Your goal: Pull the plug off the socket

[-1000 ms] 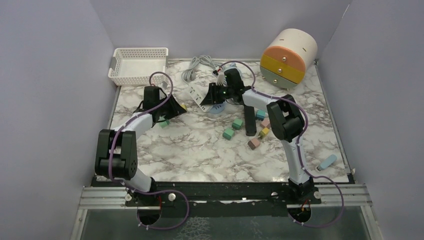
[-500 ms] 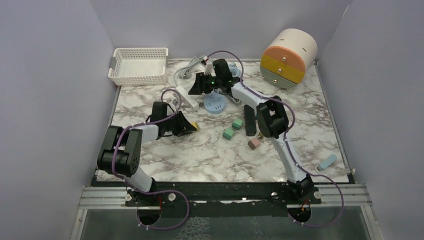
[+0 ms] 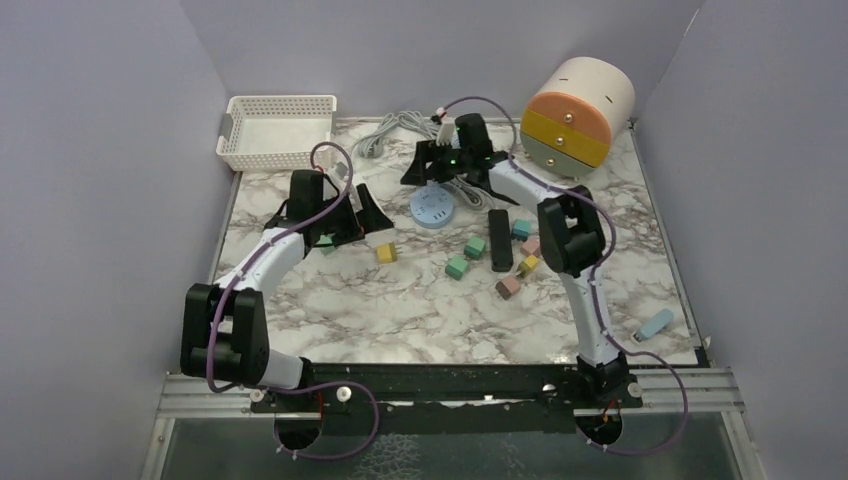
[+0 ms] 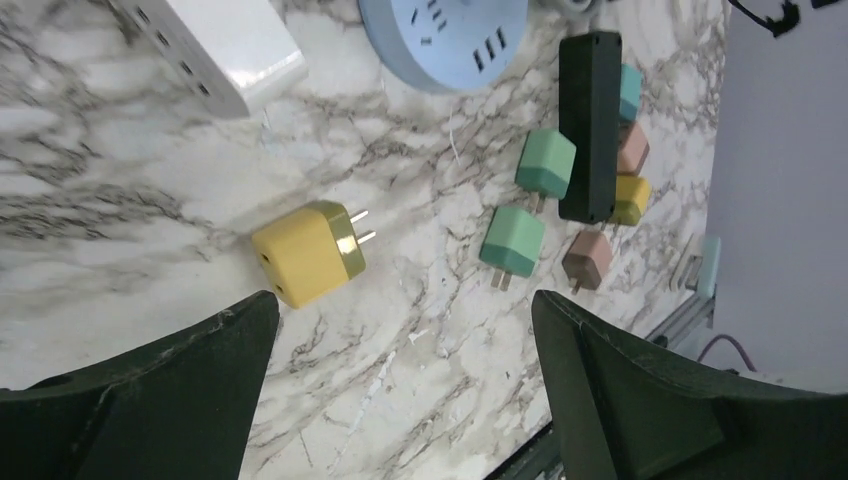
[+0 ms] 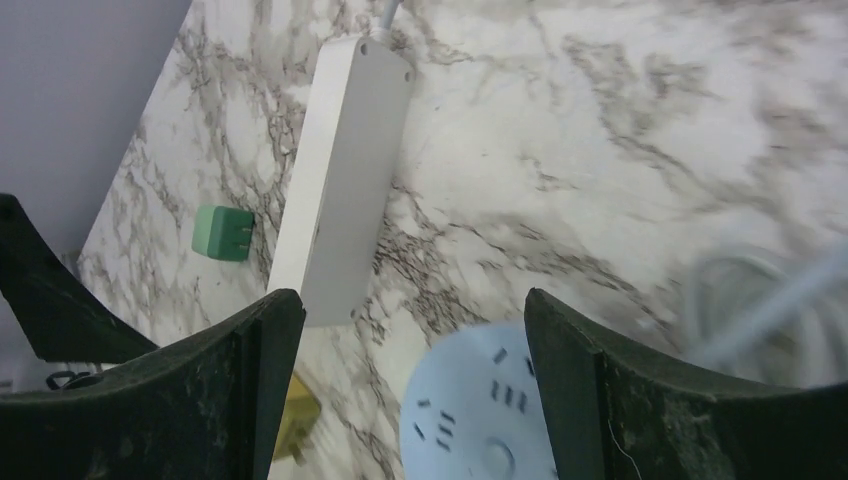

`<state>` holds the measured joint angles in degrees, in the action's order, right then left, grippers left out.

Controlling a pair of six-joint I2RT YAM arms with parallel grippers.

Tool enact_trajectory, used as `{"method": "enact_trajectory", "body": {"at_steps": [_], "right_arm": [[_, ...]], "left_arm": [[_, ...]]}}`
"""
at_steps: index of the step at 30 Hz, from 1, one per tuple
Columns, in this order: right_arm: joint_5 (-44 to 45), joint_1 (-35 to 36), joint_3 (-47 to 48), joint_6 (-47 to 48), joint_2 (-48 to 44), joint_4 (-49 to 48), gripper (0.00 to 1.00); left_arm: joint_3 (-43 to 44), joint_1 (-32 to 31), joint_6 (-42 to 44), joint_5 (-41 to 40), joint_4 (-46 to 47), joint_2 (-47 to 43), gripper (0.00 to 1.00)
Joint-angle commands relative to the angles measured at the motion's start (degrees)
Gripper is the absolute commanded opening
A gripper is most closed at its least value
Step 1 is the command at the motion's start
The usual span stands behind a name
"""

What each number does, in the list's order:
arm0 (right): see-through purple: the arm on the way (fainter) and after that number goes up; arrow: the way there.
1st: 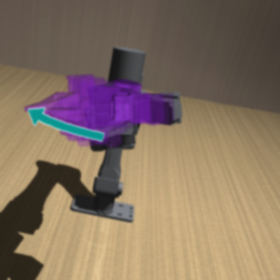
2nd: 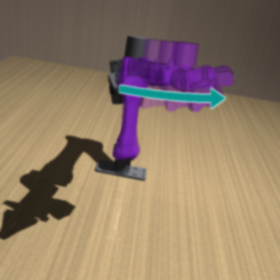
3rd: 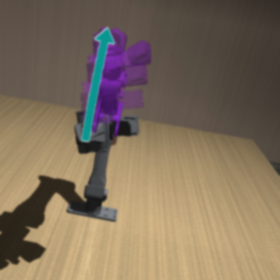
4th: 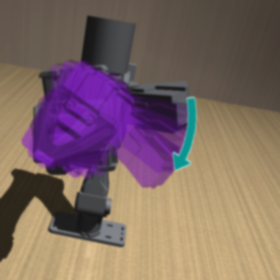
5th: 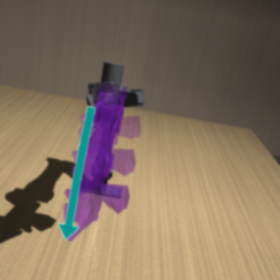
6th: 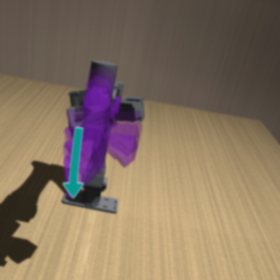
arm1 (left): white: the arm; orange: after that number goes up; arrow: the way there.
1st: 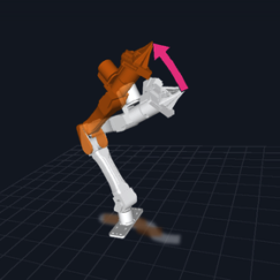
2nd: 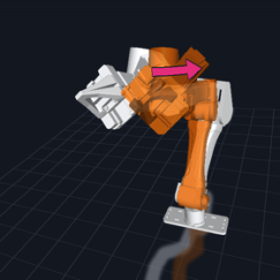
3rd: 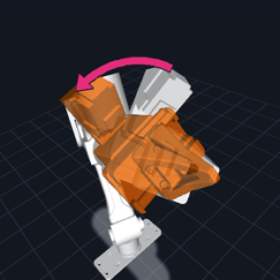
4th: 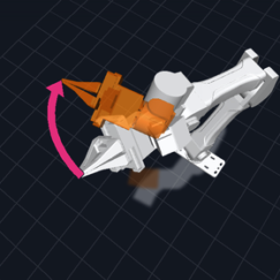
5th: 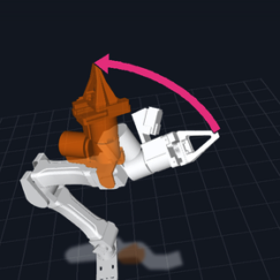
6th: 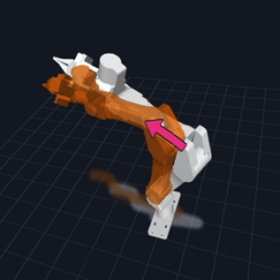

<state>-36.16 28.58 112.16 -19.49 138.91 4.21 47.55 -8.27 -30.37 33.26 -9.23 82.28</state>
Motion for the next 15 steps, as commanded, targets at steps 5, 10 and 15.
{"method": "enact_trajectory", "body": {"at_steps": [5, 10, 15], "right_arm": [[13.0, -2.7, -20.3, 10.9, -21.6, 1.0, 0.85], [22.1, -2.7, -42.6, 9.6, -35.7, -1.5, 0.73], [22.8, -2.8, -51.9, 9.8, -41.6, 2.6, 0.65]], "left_arm": [[7.1, 5.5, 12.6, -15.9, -15.5, -0.6, 0.98], [6.7, 11.9, 16.2, -22.3, -16.7, 0.9, 0.96], [7.9, 12.1, 17.7, -26.5, -14.5, 5.0, 0.92]]}}
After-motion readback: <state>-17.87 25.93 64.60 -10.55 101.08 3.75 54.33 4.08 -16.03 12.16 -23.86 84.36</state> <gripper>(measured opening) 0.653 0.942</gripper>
